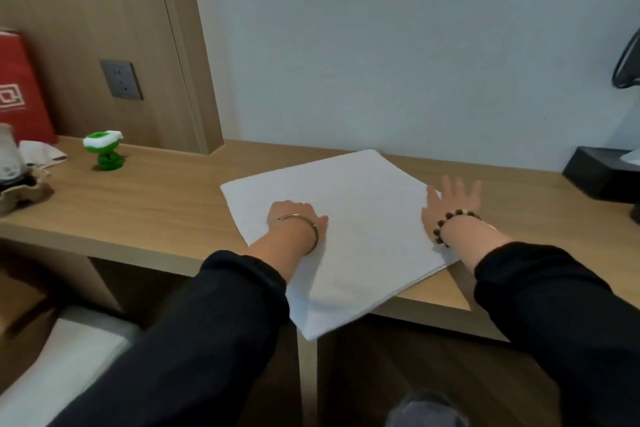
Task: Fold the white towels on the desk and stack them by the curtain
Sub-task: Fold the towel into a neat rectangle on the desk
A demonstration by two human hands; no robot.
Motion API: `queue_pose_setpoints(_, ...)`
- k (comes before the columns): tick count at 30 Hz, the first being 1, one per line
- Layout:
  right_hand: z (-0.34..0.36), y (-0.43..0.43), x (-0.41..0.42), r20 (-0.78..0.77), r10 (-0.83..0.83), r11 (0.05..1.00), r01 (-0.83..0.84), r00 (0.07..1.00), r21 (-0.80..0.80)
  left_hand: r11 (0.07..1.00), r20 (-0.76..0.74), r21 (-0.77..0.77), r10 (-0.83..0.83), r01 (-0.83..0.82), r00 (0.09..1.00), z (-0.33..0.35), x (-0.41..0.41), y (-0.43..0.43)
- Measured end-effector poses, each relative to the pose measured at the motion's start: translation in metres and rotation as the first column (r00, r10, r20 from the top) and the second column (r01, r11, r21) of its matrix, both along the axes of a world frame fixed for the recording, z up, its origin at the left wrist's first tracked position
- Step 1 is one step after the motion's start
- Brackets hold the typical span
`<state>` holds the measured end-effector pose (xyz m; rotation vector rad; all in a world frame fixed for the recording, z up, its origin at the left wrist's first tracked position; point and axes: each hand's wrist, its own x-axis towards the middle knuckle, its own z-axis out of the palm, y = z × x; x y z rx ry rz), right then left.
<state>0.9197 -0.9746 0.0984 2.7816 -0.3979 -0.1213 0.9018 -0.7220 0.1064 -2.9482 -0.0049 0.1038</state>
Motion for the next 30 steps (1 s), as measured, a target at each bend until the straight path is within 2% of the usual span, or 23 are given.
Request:
queue_pose_setpoints(2,0.012,0.013,0.004,0.006,-0.003,1.0,0.003,1.0,0.009,0.999,-0.035,0.033,-0.027,0.028,0.999,0.015,-0.006,-0.021)
queue_pose_setpoints(5,0.016,0.049,0.0,0.029,0.045,0.955,-0.051,0.999,0.292,0.999,-0.083,-0.01,-0.031,0.03,0.996,0.029,-0.007,-0.037)
queue_pose_setpoints(8,-0.006,0.077,-0.019,-0.025,0.058,0.893,-0.04,0.998,0.448,0.993,0.062,-0.066,-0.094,0.098,0.994,0.021,-0.002,-0.034)
queue_pose_setpoints(10,-0.024,0.082,-0.029,-0.03,0.054,0.884,-0.034,0.998,0.465,0.974,0.135,-0.109,-0.185,0.201,0.973,0.003,0.005,-0.027)
queue_pose_setpoints(12,-0.033,0.079,-0.028,0.008,0.054,0.881,-0.051,0.999,0.47,0.954,0.038,-0.162,-0.249,0.252,0.968,-0.016,0.012,-0.019)
queue_pose_setpoints(14,-0.034,0.075,-0.021,0.007,0.077,0.885,-0.072,0.997,0.46,0.954,-0.091,-0.237,-0.211,0.185,0.973,-0.027,0.02,-0.012)
queue_pose_setpoints(16,-0.033,0.071,-0.011,-0.007,0.118,0.889,-0.103,0.993,0.446,0.959,-0.116,-0.262,-0.144,0.11,0.983,-0.032,0.025,-0.01)
queue_pose_setpoints(22,-0.026,0.051,0.022,-0.003,0.359,0.858,-0.329,0.933,0.396,0.986,-0.104,-0.158,0.033,-0.05,0.994,-0.024,0.021,-0.026)
queue_pose_setpoints(26,-0.025,0.037,0.038,-0.001,0.473,0.811,-0.435,0.881,0.391,0.99,0.014,0.06,-0.128,0.127,0.992,-0.003,0.03,-0.032)
queue_pose_setpoints(30,-0.022,0.028,0.055,0.04,0.49,0.772,-0.455,0.871,0.444,0.982,0.055,0.066,-0.18,0.176,0.982,0.009,0.059,-0.033)
